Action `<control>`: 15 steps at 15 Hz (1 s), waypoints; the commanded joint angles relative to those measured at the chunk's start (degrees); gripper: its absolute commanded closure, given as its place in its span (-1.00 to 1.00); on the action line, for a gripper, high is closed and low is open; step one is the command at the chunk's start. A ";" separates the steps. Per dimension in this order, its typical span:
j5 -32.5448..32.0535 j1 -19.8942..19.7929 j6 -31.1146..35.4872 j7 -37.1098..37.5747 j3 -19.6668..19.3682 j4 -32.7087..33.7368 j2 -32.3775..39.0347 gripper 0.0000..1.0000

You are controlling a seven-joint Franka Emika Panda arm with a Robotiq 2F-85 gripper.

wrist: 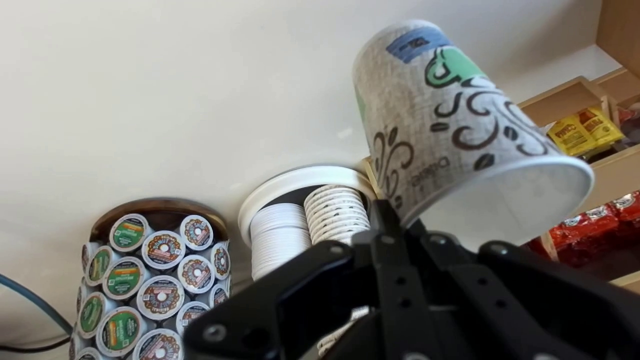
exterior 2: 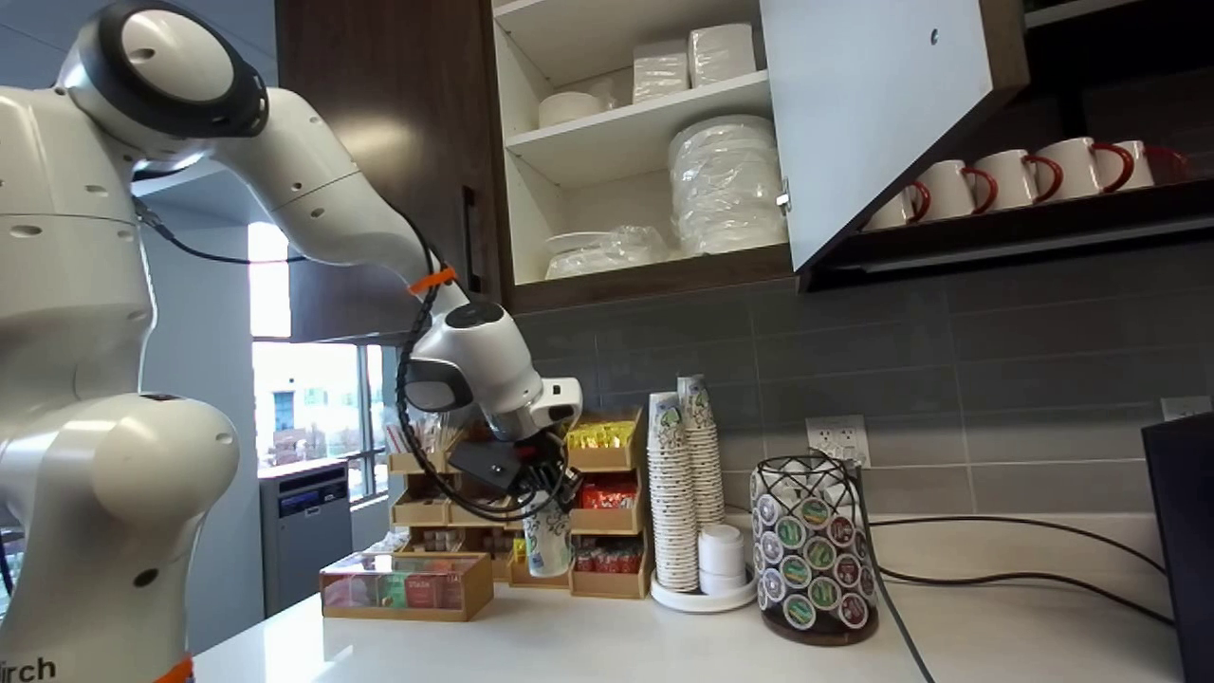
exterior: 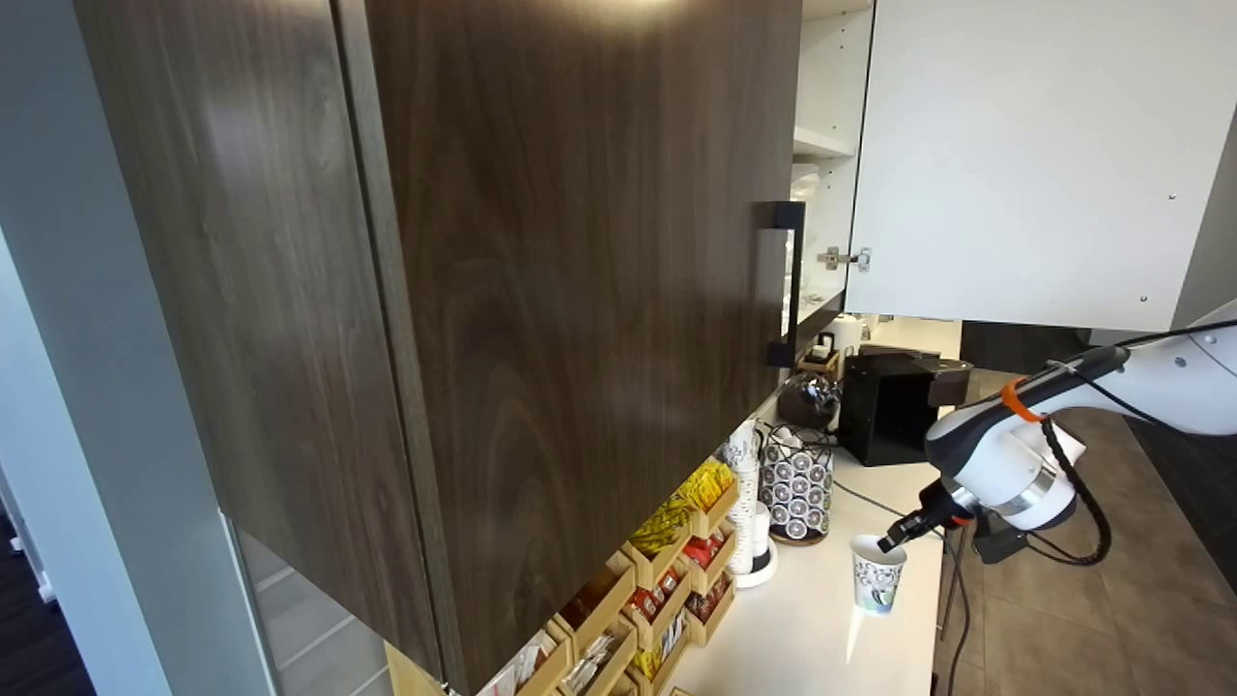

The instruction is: Remove the paper cup from the cabinet and put it on the counter

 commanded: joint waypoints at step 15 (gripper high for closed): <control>50.34 0.85 -9.39 -48.23 -1.76 12.83 22.54 0.98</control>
